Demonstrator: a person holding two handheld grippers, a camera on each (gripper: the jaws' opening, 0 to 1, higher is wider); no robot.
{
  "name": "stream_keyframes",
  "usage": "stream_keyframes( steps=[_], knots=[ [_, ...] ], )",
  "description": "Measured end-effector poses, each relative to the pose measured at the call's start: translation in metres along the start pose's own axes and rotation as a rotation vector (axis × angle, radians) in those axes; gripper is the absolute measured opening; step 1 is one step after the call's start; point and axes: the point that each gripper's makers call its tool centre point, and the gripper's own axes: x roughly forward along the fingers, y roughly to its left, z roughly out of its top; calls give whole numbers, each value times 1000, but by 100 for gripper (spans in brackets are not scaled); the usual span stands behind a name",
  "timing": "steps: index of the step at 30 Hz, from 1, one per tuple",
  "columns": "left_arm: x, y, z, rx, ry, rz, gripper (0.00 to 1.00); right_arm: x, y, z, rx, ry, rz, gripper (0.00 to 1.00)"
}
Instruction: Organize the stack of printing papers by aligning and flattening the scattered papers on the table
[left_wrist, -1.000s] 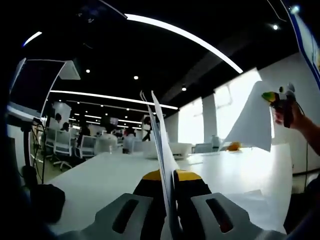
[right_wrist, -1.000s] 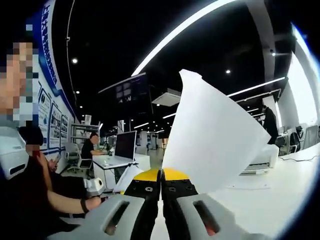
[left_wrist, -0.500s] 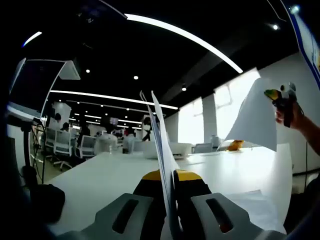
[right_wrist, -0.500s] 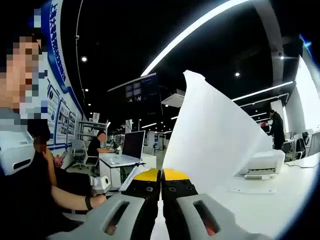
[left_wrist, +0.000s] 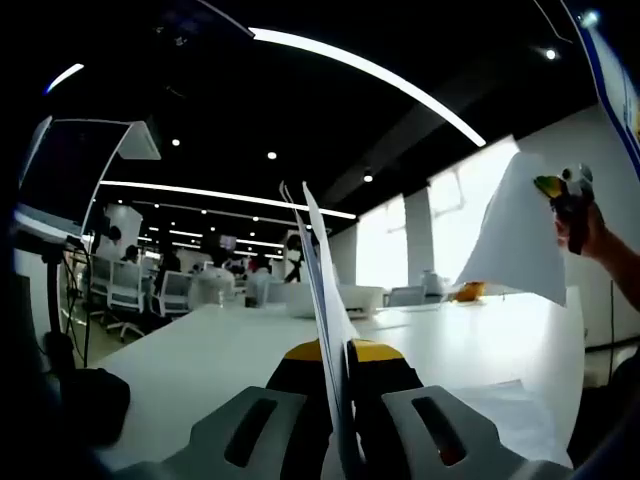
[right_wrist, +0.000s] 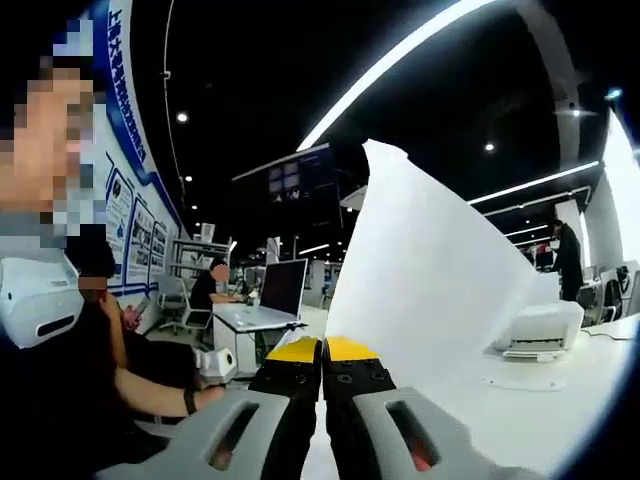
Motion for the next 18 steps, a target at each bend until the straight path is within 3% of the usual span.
stream_keyframes(
  steps=[9, 13, 18],
  knots=[
    [0, 0, 0, 0, 0, 0, 8, 5, 23, -8, -13, 28, 116, 0],
    [0, 0, 0, 0, 1, 0, 8, 3, 33, -10, 27, 32, 198, 0],
    [0, 0, 0, 0, 0, 0, 8, 1, 35, -18, 66, 42, 246, 0]
  ],
)
